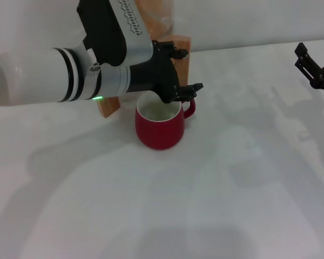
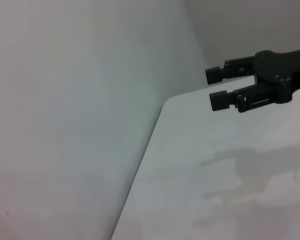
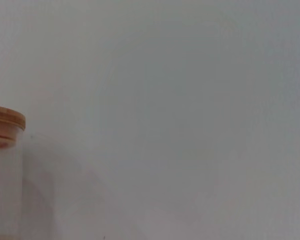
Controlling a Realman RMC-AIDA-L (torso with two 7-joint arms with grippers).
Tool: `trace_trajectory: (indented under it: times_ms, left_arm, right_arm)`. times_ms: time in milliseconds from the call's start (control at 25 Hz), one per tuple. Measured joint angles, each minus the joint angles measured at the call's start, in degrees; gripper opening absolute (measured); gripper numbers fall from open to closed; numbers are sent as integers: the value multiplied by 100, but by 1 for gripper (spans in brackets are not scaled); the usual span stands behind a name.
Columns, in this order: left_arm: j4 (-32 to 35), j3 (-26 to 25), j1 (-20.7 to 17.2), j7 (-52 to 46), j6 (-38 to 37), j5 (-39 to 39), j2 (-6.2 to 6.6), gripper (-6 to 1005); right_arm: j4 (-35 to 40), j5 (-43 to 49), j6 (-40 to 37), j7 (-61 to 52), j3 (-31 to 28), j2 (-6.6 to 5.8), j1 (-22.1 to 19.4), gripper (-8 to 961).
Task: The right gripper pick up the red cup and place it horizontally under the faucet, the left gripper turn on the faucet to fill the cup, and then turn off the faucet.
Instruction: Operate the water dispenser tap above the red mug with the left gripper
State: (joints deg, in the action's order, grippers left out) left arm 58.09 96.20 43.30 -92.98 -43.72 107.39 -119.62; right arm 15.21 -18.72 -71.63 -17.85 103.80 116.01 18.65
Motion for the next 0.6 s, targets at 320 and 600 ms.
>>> trace_trajectory:
  times_ms: [320, 600]
  left_arm:
    - [-27, 4, 30, 12, 0, -6, 0, 761]
    - [-107, -4, 50, 21, 3, -8, 0, 761]
  right_arm:
    - [-9, 0, -50, -26, 16, 0, -10, 843]
    - [-10, -13, -81, -26, 70, 8, -21, 843]
